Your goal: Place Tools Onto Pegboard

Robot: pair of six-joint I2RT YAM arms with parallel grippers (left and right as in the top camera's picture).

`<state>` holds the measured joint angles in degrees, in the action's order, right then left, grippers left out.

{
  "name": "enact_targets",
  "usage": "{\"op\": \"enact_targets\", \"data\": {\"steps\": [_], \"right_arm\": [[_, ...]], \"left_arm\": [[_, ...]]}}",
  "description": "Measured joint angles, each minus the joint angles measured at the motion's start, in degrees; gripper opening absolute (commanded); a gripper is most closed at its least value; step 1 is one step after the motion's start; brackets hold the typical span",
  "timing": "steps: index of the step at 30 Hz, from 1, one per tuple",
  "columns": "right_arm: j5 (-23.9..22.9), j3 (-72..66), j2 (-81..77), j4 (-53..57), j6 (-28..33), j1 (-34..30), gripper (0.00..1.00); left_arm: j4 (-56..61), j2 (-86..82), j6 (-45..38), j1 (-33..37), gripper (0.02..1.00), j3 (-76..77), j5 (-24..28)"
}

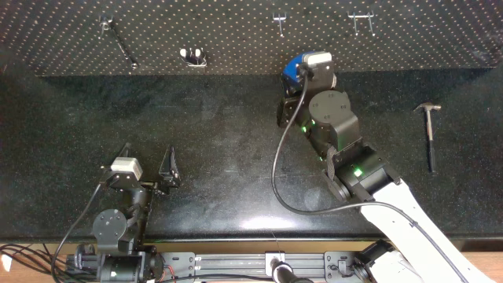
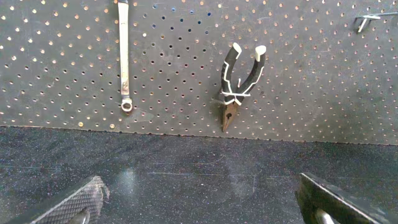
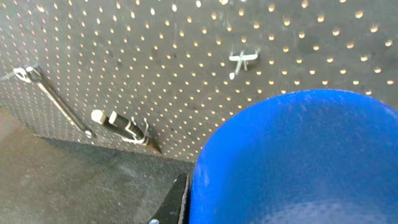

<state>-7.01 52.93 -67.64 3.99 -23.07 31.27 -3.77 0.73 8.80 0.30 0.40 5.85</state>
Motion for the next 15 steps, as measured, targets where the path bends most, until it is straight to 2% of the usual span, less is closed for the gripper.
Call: {"op": "enact_targets", "data": {"steps": [9, 15], "right_arm": [[-0.42, 1.18, -1.68, 0.11, -3.56, 1.70, 0.075], [-0.68, 8.96, -8.72, 0.83, -5.46, 2.60, 0.075]], "left_arm": [[0.02, 0.00, 0.00, 0.00, 0.996, 0.00, 0.00], [0.00, 0.00, -0.02, 0.00, 0.996, 0.00, 0.00]]}}
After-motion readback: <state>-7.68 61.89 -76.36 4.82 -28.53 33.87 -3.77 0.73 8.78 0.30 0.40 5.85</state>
